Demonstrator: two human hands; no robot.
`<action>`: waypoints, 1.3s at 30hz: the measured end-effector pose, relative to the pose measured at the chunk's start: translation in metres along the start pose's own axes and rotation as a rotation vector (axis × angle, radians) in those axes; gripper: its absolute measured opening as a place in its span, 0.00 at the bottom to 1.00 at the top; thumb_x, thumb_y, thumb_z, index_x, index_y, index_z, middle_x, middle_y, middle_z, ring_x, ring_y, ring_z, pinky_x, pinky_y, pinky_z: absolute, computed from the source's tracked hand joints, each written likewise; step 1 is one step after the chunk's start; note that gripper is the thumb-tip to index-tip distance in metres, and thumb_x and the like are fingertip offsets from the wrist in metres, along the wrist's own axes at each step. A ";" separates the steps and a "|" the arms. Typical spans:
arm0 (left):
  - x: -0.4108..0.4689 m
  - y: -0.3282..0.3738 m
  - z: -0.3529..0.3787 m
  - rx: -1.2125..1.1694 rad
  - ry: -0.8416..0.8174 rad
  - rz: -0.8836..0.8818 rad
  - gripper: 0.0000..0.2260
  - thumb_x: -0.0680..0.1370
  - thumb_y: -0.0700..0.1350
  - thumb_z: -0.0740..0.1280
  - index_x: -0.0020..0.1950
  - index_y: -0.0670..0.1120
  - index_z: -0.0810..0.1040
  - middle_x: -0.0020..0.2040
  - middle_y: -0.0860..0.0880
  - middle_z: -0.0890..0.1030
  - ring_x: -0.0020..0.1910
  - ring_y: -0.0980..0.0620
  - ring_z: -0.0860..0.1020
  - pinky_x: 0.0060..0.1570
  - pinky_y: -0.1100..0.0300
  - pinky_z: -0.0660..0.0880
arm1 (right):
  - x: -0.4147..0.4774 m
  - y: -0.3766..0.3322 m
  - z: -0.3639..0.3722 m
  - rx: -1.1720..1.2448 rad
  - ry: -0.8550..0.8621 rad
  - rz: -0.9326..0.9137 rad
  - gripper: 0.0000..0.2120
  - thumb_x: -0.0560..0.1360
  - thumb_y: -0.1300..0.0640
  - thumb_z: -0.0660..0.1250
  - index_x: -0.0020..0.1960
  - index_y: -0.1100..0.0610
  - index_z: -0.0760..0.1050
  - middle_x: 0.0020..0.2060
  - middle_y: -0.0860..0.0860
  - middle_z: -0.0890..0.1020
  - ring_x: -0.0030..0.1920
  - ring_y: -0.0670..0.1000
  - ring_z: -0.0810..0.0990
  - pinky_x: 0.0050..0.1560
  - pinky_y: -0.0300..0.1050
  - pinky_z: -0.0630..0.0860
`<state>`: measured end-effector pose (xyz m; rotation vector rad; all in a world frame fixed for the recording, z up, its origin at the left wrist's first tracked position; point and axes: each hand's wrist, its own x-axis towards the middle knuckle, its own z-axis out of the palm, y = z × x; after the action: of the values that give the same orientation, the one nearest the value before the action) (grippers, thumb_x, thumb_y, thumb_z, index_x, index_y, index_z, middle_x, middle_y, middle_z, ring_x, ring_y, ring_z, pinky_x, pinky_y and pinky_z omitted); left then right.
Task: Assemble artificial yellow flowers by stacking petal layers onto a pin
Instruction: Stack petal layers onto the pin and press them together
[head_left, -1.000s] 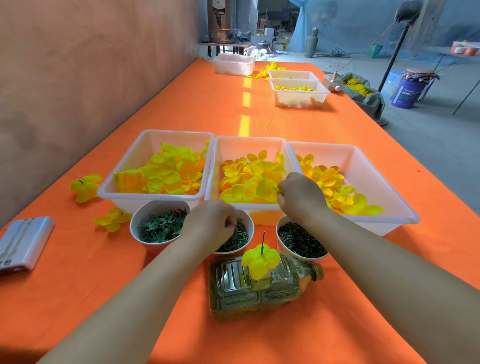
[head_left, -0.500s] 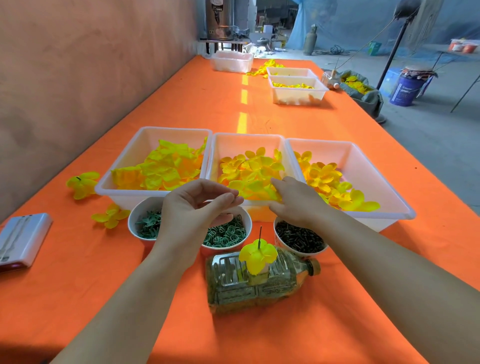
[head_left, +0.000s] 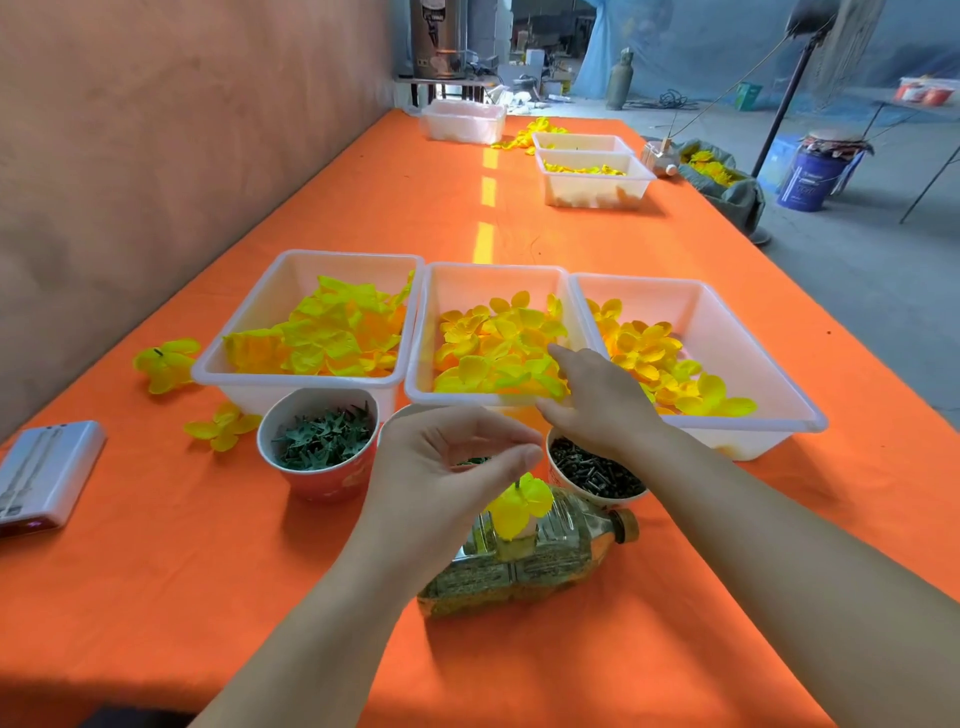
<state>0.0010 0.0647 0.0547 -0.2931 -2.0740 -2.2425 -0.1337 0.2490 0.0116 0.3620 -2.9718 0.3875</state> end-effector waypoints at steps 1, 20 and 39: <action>0.002 -0.001 0.000 0.016 0.031 0.057 0.05 0.68 0.48 0.80 0.39 0.56 0.86 0.40 0.50 0.87 0.45 0.49 0.86 0.45 0.54 0.82 | 0.000 0.000 0.000 0.003 0.004 0.001 0.34 0.78 0.43 0.64 0.79 0.52 0.57 0.63 0.55 0.74 0.62 0.58 0.75 0.55 0.52 0.74; -0.001 -0.028 -0.005 0.281 0.087 -0.080 0.03 0.71 0.44 0.78 0.40 0.52 0.86 0.34 0.51 0.82 0.27 0.52 0.72 0.30 0.62 0.69 | -0.005 -0.001 0.001 0.022 0.031 0.010 0.33 0.78 0.43 0.64 0.79 0.52 0.59 0.64 0.54 0.76 0.63 0.57 0.75 0.57 0.52 0.74; -0.003 -0.048 -0.006 0.232 0.102 -0.126 0.06 0.71 0.41 0.78 0.40 0.51 0.86 0.45 0.50 0.85 0.43 0.53 0.82 0.49 0.58 0.78 | -0.054 -0.017 -0.030 0.265 0.451 -0.018 0.20 0.71 0.62 0.73 0.63 0.58 0.80 0.57 0.56 0.79 0.60 0.58 0.77 0.60 0.52 0.74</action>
<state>-0.0052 0.0626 0.0069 -0.0327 -2.3268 -2.0035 -0.0741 0.2525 0.0359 0.2810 -2.4805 0.7528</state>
